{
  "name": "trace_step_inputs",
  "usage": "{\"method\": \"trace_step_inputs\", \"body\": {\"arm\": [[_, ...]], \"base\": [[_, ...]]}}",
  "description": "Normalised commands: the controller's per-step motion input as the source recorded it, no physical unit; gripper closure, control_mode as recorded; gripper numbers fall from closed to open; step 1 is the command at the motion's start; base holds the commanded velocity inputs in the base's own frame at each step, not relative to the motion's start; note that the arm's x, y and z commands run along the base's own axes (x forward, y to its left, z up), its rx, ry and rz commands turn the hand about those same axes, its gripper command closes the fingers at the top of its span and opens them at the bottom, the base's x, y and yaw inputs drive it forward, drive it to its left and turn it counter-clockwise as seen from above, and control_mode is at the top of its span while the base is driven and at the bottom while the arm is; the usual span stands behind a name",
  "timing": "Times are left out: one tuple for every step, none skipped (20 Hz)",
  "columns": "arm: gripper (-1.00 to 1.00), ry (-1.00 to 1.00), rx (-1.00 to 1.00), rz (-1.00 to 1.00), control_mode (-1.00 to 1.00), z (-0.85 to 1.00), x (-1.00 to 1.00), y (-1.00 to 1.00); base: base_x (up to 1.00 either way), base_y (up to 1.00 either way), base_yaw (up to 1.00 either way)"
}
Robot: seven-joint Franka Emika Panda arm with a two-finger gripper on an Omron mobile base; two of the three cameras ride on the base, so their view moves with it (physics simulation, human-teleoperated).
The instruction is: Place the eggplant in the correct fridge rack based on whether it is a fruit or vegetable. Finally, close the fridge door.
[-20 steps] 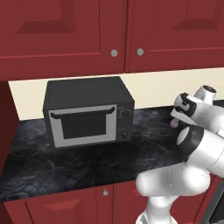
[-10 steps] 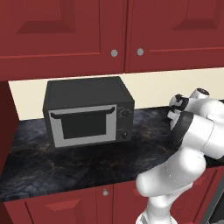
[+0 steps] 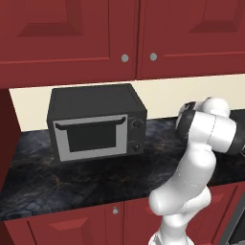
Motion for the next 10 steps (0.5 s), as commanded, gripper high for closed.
{"method": "trace_step_inputs", "body": {"arm": [[-1.00, 0.06, 0.00, 0.00, -1.00, -0.04, 0.33, -0.18], [-1.00, 0.07, 0.00, 0.00, -1.00, -0.03, 0.31, -0.18], [-1.00, 0.07, 0.00, 0.00, -1.00, -0.04, 0.32, -0.17], [-1.00, 0.07, 0.00, 0.00, -1.00, -0.06, 0.31, -0.14], [-1.00, 0.07, 0.00, 0.00, -1.00, -0.10, 0.36, -0.11], [-1.00, 0.06, 0.00, 0.00, -1.00, -0.13, 0.36, -0.09], [-1.00, 0.05, 0.00, 0.00, -1.00, -0.14, 0.35, -0.09], [-1.00, 0.05, 0.00, 0.00, -1.00, -0.15, 0.34, -0.09], [-1.00, 0.05, 0.00, 0.00, -1.00, -0.19, 0.34, -0.09], [-1.00, 0.05, 0.00, 0.00, -1.00, -0.20, 0.34, -0.09]], "base": [[0.00, 0.00, 0.00], [0.00, 0.00, 0.00], [0.00, 0.00, 0.00], [0.00, 0.00, 0.00], [0.00, 0.00, 0.00], [0.00, 0.00, 0.00], [0.00, 0.00, 0.00], [0.00, 0.00, 0.00], [0.00, 0.00, 0.00], [0.00, 0.00, 0.00]]}}
